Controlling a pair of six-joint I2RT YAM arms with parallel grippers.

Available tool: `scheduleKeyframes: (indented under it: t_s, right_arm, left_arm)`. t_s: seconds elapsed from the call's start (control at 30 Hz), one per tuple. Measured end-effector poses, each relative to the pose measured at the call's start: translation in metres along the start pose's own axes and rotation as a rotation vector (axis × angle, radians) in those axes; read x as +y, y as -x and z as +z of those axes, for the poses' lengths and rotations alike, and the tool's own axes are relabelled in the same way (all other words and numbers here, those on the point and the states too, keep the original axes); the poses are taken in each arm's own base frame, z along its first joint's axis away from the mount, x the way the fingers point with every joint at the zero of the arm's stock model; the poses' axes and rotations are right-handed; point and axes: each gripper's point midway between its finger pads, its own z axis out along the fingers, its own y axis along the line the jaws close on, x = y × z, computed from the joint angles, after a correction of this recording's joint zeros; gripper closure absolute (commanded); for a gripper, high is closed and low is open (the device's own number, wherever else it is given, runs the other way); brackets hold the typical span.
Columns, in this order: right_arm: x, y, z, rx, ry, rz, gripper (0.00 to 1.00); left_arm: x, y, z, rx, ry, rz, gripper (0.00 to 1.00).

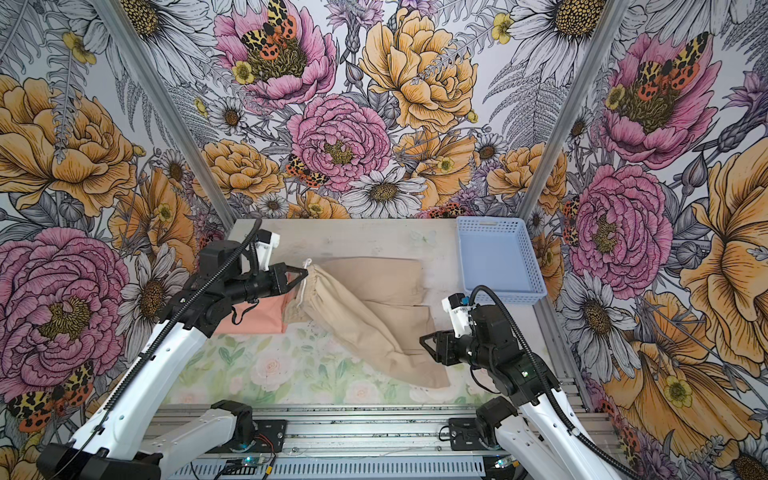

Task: Fold and stack the mixed laundry pile
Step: 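Lower the trousers flat onto the table with both grippers, then hold the waistband with the left gripper while the right grasps the nearest leg edge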

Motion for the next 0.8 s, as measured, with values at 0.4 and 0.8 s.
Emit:
scheduleKeyframes:
  t_s: [0.4, 0.8]
  right_arm:
    - [-0.086, 0.065, 0.108, 0.111, -0.361, 0.103, 0.38]
    - [-0.112, 0.037, 0.158, 0.181, -0.418, 0.171, 0.37]
  left_arm:
    - [0.036, -0.052, -0.035, -0.083, 0.102, -0.173, 0.45]
    - [0.049, -0.052, -0.053, -0.133, 0.206, -0.205, 0.4]
